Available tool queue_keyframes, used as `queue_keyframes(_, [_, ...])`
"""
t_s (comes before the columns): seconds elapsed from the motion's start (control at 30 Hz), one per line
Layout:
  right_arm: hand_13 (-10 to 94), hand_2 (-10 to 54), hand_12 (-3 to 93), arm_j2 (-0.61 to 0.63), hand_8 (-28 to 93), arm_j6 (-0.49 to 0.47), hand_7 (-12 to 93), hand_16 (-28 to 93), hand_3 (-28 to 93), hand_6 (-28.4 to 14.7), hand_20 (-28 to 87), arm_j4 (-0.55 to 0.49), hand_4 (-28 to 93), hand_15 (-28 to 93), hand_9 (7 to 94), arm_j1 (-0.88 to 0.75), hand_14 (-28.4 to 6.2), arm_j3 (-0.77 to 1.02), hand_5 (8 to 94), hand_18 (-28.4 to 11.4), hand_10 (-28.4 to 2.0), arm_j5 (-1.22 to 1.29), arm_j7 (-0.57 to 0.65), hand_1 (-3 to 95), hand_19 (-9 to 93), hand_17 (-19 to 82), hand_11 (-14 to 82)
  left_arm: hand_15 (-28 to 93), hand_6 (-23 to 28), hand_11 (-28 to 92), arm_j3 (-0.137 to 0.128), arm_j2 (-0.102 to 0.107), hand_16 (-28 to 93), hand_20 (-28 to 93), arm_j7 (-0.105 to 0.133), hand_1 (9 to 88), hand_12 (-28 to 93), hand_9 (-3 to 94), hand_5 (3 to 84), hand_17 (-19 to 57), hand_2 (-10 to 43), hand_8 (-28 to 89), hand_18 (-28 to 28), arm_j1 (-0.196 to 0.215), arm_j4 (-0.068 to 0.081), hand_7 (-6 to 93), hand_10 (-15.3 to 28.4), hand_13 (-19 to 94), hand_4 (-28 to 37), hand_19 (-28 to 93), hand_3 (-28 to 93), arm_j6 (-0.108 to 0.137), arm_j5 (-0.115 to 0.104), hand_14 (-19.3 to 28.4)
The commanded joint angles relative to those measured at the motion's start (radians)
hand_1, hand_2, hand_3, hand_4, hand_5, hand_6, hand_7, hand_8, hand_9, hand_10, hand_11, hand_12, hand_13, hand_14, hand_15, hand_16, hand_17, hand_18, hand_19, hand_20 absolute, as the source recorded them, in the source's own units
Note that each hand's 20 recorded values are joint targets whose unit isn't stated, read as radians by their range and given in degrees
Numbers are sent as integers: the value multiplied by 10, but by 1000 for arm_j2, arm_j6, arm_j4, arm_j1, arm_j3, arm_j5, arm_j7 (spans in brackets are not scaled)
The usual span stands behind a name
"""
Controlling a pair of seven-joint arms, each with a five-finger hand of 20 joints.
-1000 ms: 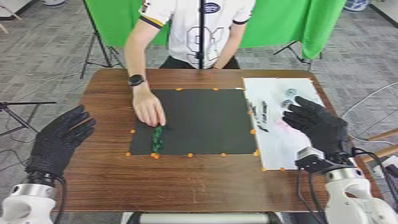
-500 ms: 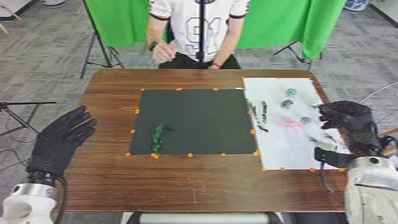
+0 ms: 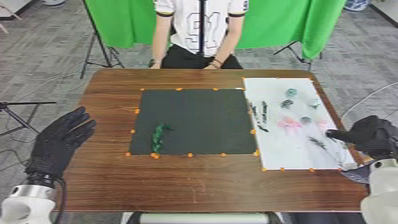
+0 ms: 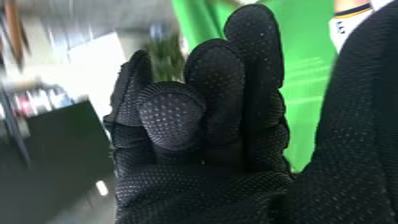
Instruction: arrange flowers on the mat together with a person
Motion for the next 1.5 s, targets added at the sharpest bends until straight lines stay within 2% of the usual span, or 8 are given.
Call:
queue_keyframes(0.03, [682, -95, 334, 2, -189, -97, 547, 307, 335, 20, 380, -42, -277, 766, 772, -114, -104, 115, 741, -180, -111, -69, 3, 504, 761, 322, 541, 360, 60, 263, -8, 0, -12, 100, 1, 298, 125, 308, 404, -72, 7, -91, 201, 28, -5, 183, 132, 258, -183, 477, 719, 4, 5, 151])
queue_keyframes(0.13, [659, -95, 328, -8, -181, -158, 496, 298, 425, 17, 371, -31, -282, 748, 746, -100, -101, 105, 717, -178, -112, -48, 7, 465, 744, 309, 510, 359, 60, 263, -10, -2, -13, 100, 2, 297, 125, 309, 404, -72, 7, -91, 202, 35, -8, 182, 132, 258, -182, 477, 720, 7, 4, 151])
queue_keyframes(0.17, [653, -95, 327, -13, -177, -161, 485, 295, 448, 17, 369, -25, -282, 743, 740, -95, -101, 98, 712, -178, -111, -49, 10, 455, 742, 307, 504, 359, 60, 263, -7, -1, -13, 100, 1, 297, 125, 309, 404, -72, 7, -91, 202, 28, -4, 182, 133, 258, -183, 476, 720, 3, 5, 151])
queue_keyframes(0.27, [648, -95, 326, -23, -169, -180, 467, 291, 474, 14, 366, -14, -283, 735, 732, -82, -100, 81, 705, -178, -111, -29, 13, 439, 739, 301, 497, 359, 60, 263, -6, -2, -13, 99, -3, 297, 125, 310, 404, -72, 7, -91, 202, 26, -3, 182, 133, 258, -183, 476, 720, 0, 6, 152])
queue_keyframes(0.7, [636, -95, 324, -14, -164, -198, 461, 281, 518, 11, 358, 18, -283, 730, 714, -23, -101, 4, 690, -180, -114, -55, 81, 414, 731, 290, 491, 358, 61, 263, -2, -2, -13, 100, -8, 296, 125, 312, 405, -73, 8, -91, 202, 17, 0, 181, 133, 259, -185, 477, 720, -4, 4, 153])
queue_keyframes(0.97, [635, -95, 320, -6, -164, -254, 461, 274, 537, 10, 351, 26, -283, 732, 714, 19, -103, -27, 689, -182, -114, -42, 133, 411, 734, 290, 491, 359, 61, 264, 3, -3, -13, 100, -12, 296, 125, 314, 405, -72, 9, -91, 201, 9, 4, 182, 134, 260, -184, 477, 720, -12, 7, 153])
queue_keyframes(1.23, [635, -95, 319, -12, -164, -285, 460, 274, 515, 9, 343, 42, -283, 732, 715, 33, -104, -49, 690, -183, -114, -30, 159, 429, 739, 291, 492, 358, 61, 264, 3, -1, -13, 100, -11, 294, 125, 316, 404, -73, 9, -91, 202, 14, 3, 181, 135, 260, -184, 477, 720, -10, 4, 153])
queue_keyframes(1.5, [635, -95, 317, -20, -161, -313, 459, 271, 536, 7, 339, 58, -283, 733, 712, 52, -106, -76, 689, -187, -115, -19, 187, 417, 743, 290, 493, 360, 60, 263, 4, -1, -13, 100, -19, 293, 124, 320, 405, -74, 10, -92, 203, 4, 7, 182, 136, 261, -187, 477, 722, -14, 5, 154])
